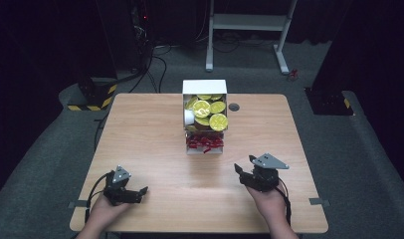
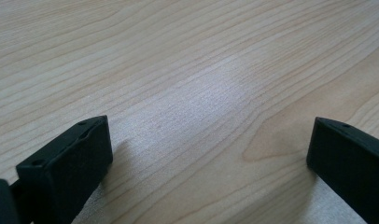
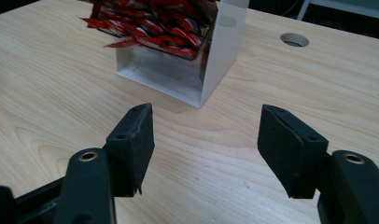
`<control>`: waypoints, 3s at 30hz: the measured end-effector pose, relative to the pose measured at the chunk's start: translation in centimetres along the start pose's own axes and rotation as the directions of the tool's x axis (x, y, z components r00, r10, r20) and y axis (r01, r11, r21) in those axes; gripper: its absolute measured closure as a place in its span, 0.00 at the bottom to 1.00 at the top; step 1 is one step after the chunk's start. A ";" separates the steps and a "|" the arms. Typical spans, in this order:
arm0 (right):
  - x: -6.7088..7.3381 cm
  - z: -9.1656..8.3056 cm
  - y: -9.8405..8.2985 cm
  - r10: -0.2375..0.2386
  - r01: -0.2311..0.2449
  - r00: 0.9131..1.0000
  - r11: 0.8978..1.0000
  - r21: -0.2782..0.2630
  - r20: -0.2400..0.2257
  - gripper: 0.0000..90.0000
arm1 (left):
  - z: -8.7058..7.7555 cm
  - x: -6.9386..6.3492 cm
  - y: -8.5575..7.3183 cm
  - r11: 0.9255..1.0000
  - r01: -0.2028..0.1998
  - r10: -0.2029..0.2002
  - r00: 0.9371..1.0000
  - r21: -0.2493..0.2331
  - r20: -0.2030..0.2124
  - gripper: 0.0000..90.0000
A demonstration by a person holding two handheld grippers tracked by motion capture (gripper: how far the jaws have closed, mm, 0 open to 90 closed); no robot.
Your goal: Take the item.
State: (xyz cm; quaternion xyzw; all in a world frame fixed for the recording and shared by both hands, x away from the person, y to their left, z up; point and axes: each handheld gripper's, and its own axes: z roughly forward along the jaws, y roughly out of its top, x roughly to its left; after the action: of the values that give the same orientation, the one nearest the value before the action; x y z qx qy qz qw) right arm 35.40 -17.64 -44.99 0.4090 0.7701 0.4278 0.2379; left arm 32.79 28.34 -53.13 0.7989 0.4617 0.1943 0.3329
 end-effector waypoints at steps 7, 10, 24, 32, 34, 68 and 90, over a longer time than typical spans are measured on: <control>1.0 0.5 0.8 -0.005 0.005 1.000 1.000 0.001 -0.022 0.41 | -0.1 -0.1 -0.1 1.000 -0.005 0.005 1.000 0.000 0.002 0.01; 1.4 0.9 1.0 -0.018 0.017 1.000 1.000 -0.009 -0.024 0.40 | -0.1 -0.1 -0.1 1.000 -0.003 0.003 1.000 -0.001 0.000 0.01; 1.9 0.4 2.7 -0.046 0.044 0.998 0.996 -0.074 -0.032 0.32 | -0.1 -0.1 -0.1 1.000 -0.002 0.002 1.000 -0.003 -0.004 0.01; 2.0 -0.1 3.7 -0.033 0.030 0.998 0.997 -0.077 -0.045 0.32 | -0.1 -0.1 -0.1 1.000 -0.003 0.003 1.000 0.001 -0.001 0.01; 1.8 -0.3 4.0 -0.038 0.034 0.998 0.996 -0.081 -0.047 0.31 | -0.1 -0.1 -0.1 1.000 -0.005 0.005 1.000 0.001 0.001 0.01; 2.3 -1.4 9.8 -0.081 0.074 0.996 0.987 -0.145 -0.044 0.30 | -0.2 -0.1 -0.1 1.000 -0.006 0.006 1.000 -0.002 0.000 0.01; 4.3 -0.2 13.6 -0.118 0.104 0.991 0.978 -0.180 -0.066 0.41 | -0.2 -0.2 -0.1 1.000 -0.008 0.008 1.000 0.000 -0.001 0.01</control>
State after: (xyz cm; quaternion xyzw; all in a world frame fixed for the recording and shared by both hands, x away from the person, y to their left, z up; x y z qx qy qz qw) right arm 38.68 -10.07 -33.37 0.3259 0.7595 0.4957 0.2670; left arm 32.54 28.31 -53.10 0.8006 0.4586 0.1960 0.3321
